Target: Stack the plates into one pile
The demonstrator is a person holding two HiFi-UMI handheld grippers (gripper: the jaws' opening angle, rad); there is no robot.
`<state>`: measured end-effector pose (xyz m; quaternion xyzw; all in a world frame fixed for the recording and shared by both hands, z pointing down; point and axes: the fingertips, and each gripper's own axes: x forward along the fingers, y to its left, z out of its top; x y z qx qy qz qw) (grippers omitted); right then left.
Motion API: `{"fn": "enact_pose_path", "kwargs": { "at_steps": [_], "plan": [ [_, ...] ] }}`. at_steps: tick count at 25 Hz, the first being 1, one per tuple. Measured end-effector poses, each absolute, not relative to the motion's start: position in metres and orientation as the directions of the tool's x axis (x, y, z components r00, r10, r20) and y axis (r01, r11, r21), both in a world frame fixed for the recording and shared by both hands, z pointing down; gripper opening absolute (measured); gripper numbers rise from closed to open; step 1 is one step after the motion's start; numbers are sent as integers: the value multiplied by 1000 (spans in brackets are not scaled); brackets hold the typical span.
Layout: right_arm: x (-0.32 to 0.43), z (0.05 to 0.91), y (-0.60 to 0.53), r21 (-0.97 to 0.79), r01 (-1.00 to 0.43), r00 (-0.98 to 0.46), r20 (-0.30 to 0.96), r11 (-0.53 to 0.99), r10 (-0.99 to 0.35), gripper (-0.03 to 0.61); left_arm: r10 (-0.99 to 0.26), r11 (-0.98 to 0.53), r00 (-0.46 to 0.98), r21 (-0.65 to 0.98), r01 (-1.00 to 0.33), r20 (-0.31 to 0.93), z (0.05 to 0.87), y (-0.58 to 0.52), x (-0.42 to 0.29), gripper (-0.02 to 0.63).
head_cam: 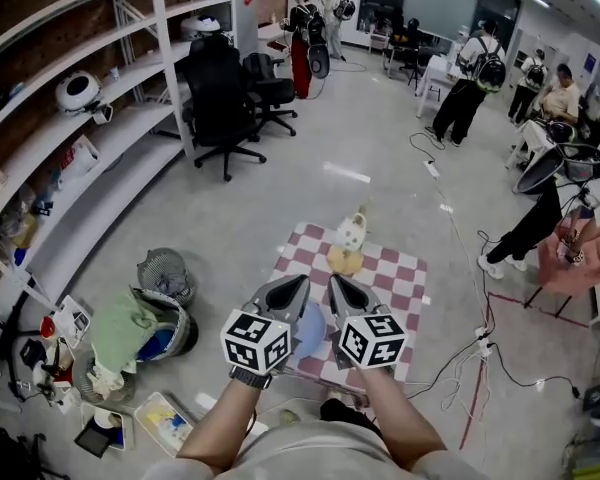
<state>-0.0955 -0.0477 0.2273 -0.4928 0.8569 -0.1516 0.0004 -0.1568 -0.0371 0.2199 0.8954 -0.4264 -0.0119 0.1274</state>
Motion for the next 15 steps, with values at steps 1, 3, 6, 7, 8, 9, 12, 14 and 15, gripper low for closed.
{"fn": "enact_pose_path", "kwargs": {
  "at_steps": [1,3,6,7,8,9,12,14,15],
  "plan": [
    [-97,225,-48,-257,-844,-515,143,471,-845,9,-769,-602,633,235,-763,87,219,-38,-158,6],
    [-99,220,-48,-254,-841,-519,133,477,-844,9,-773,-598,628,228,-768,88,219,-38,-161,6],
    [-104,217,-49,-255,-836,-526,125,485,-841,9,-779,-593,621,220,-774,86,218,-37,-164,6],
    [-105,217,-49,-256,-835,-528,123,487,-840,9,-780,-593,620,218,-775,84,217,-37,-165,6],
    [-106,216,-49,-257,-834,-530,123,489,-839,9,-781,-592,619,217,-777,84,217,-37,-167,6],
    [-108,216,-49,-257,-833,-531,122,490,-838,9,-782,-590,617,215,-778,85,217,-37,-168,6],
    [-112,215,-47,-256,-830,-536,122,495,-835,9,-786,-585,613,216,-781,86,217,-37,-172,6],
    [-114,215,-46,-257,-829,-538,123,497,-834,9,-787,-583,611,216,-783,87,217,-36,-173,6],
    [-115,216,-46,-257,-829,-539,124,498,-833,9,-788,-583,610,216,-783,87,217,-36,-174,6]
  ]
}}
